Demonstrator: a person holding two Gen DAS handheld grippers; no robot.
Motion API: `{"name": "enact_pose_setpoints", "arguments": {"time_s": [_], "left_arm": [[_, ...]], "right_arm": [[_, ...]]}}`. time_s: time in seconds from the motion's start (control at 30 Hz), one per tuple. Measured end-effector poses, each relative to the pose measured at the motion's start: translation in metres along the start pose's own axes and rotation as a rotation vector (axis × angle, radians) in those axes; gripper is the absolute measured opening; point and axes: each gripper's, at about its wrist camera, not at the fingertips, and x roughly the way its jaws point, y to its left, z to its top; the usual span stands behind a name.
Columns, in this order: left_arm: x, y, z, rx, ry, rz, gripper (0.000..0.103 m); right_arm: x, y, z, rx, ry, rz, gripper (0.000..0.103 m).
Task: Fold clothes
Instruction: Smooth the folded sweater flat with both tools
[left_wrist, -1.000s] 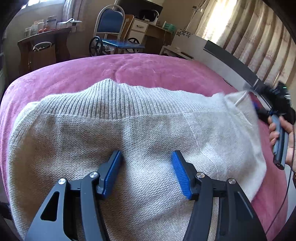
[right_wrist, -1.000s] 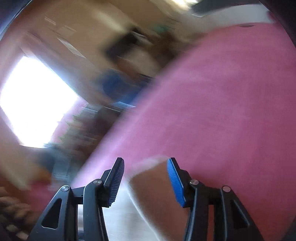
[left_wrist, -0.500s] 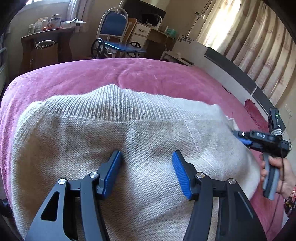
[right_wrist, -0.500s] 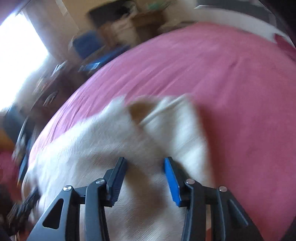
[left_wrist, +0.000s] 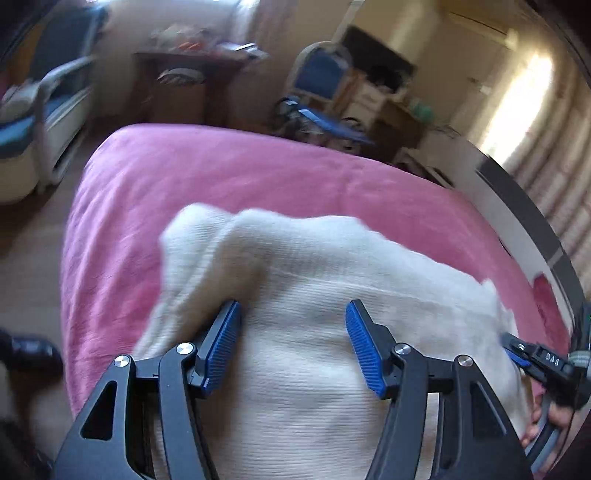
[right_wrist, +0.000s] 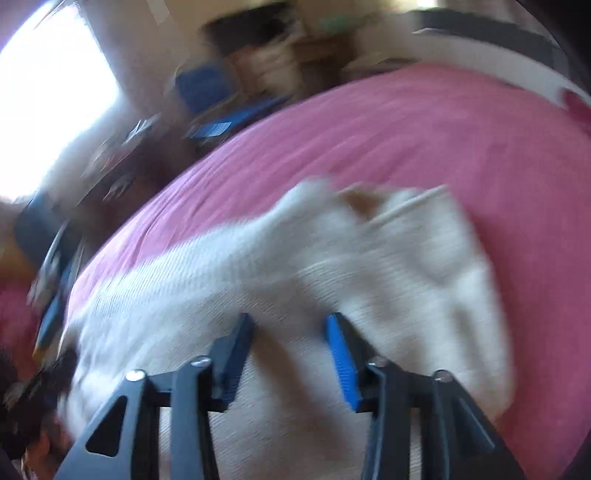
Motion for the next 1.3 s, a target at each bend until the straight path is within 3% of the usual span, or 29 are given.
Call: {"name": "enact_pose_setpoints", "arguments": {"time_s": [0.07, 0.13, 0.23, 0.3, 0.37, 0.5, 0.6, 0.73, 0.83, 0.93, 1.1, 1.17, 1.3], "left_arm": [[-0.004, 0.015, 0.002, -0.069, -0.028, 0.007, 0.062], [-0.006, 0.023, 0.003, -0.110, -0.031, -0.005, 0.062], [-0.009, 0.019, 0.003, -0.092, -0.027, 0.008, 0.062], [-0.009, 0.014, 0.001, -0.063, -0.012, 0.019, 0.062], [-0.002, -0.005, -0.005, 0.037, 0.048, -0.010, 0.066], [0.004, -0.035, -0.022, 0.191, 0.113, -0.041, 0.073], [0.001, -0.031, -0.021, 0.177, 0.115, -0.032, 0.073], [-0.009, -0.017, -0.019, 0.115, 0.088, 0.008, 0.073], [-0.019, -0.006, -0.019, 0.095, 0.070, 0.039, 0.073], [-0.023, 0.006, -0.018, 0.098, 0.083, 0.059, 0.073], [-0.057, 0.020, -0.019, 0.068, 0.002, -0.021, 0.074], [-0.062, 0.014, -0.022, 0.086, 0.007, -0.069, 0.076], [-0.049, -0.019, -0.035, 0.239, 0.083, -0.056, 0.078]], "right_arm": [[-0.012, -0.019, -0.005, 0.156, -0.042, 0.024, 0.042], [-0.031, -0.015, -0.013, 0.207, -0.088, 0.075, 0.046], [-0.058, 0.004, -0.033, 0.101, -0.122, 0.137, 0.047], [-0.058, 0.011, -0.039, 0.032, -0.056, 0.168, 0.047], [-0.058, 0.028, -0.048, -0.008, 0.004, 0.171, 0.047], [-0.050, 0.020, -0.069, 0.004, 0.093, 0.129, 0.047], [-0.060, 0.009, -0.086, 0.000, 0.102, 0.079, 0.047], [-0.085, 0.035, -0.102, -0.078, 0.094, 0.130, 0.047], [-0.071, 0.046, -0.116, -0.097, 0.172, 0.115, 0.047], [-0.047, 0.055, -0.128, -0.105, 0.278, 0.020, 0.047], [-0.105, 0.068, -0.108, -0.083, 0.191, 0.024, 0.047], [-0.130, 0.073, -0.099, -0.092, 0.148, 0.040, 0.047], [-0.146, 0.077, -0.087, -0.104, 0.225, -0.009, 0.047]]}}
